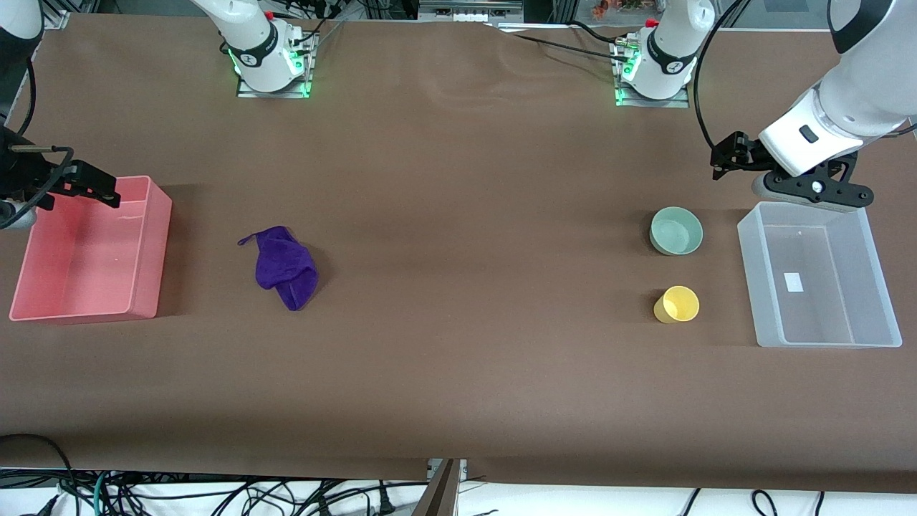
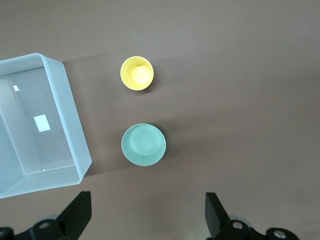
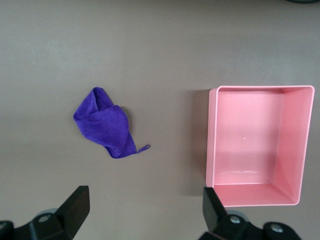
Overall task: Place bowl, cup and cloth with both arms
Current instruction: 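Reach the left gripper down toward the pale green bowl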
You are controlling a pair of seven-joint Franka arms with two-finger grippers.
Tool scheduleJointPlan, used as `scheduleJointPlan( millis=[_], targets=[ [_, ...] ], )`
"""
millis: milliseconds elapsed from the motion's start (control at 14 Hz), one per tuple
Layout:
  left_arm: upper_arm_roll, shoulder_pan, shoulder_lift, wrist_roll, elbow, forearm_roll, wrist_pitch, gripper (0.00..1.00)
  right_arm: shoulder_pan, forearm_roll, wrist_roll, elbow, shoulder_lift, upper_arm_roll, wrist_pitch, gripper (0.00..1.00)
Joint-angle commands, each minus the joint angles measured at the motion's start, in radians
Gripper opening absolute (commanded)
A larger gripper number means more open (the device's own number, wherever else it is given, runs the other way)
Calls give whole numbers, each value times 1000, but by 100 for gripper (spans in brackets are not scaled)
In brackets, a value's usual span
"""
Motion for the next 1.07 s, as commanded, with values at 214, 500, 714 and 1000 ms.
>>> scheduleJointPlan(
  millis=[214, 500, 714, 1000],
  targets=[
    [1, -1, 11, -13, 23, -15, -6, 100, -15, 9, -9, -4, -6, 10, 2, 100],
    [0, -1, 13, -12, 24, -13, -6, 100, -15, 9, -9, -4, -6, 10, 4, 100],
    [1, 4, 19, -10, 18, -13, -8, 100, -17, 9, -9, -4, -6, 10, 4, 100],
    [9, 10, 62, -10, 4, -13, -14, 100, -17, 9, -9, -4, -6, 10, 4, 100]
  ],
)
